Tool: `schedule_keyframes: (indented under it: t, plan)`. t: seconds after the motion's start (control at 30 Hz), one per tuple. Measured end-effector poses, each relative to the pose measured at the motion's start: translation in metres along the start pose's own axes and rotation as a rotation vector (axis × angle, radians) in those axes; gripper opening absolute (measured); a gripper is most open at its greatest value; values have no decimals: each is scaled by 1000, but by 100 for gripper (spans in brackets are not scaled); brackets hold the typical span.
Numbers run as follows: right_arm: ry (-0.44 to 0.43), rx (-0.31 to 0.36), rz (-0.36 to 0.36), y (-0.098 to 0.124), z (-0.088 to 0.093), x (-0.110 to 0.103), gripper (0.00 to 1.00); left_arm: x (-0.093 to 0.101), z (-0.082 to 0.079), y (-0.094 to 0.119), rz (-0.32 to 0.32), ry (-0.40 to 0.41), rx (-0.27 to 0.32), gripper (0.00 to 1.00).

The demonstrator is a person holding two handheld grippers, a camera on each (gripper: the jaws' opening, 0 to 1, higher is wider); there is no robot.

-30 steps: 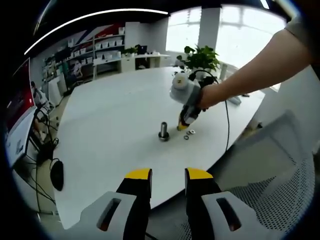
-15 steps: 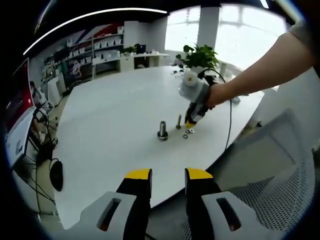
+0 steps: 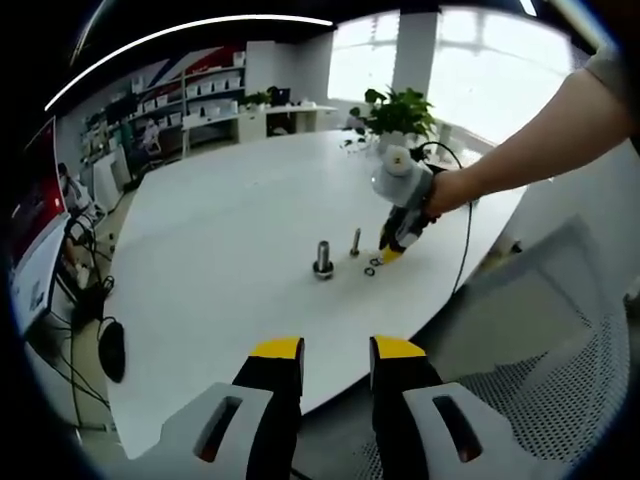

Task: Place the washer onto the threaded stud by aligning its center hole with the stud, sliding it down to the base, and recovering from edge contact or off-axis alignment until the washer reaches the visible bottom stop.

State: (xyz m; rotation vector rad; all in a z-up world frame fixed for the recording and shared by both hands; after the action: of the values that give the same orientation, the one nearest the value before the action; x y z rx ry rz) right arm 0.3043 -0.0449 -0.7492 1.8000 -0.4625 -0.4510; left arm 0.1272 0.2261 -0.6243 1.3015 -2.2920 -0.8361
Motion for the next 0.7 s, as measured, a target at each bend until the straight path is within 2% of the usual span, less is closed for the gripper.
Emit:
schedule_keyframes:
  t: [0.17,0.27,0.37,0.6,0.7]
  plan:
    - [-1,-5,-9,-4,-2,-2,22,1,0,0,3,0,-3,24]
    - [31,-10,-9,-6,-3,-4,21,1,0,0,4,-1,-3,24]
    - [19,-15,-9,-5,-3,-3,20,1,0,0,6,-3,-3,24]
    - [82,-8,-33,-4,0,-1,17,1,0,0,9,-3,2,24]
    - [62,-9,-39,-5,0,0,16,1,0,0,10,-4,4,24]
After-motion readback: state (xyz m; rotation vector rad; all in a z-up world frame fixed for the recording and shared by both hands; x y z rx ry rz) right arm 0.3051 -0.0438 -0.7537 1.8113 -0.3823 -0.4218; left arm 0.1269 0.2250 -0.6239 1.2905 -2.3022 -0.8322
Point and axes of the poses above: the point that each gripper's makers call its tool centre point, and the gripper's own axes: y roughly backward along the fingers, x roughly to its right, z roughly out of its underside, the point moved 9 cm from there along y, roughly backward along the fingers, and after that the axes turned 5 degrees about -z, right-handed, at the moved point
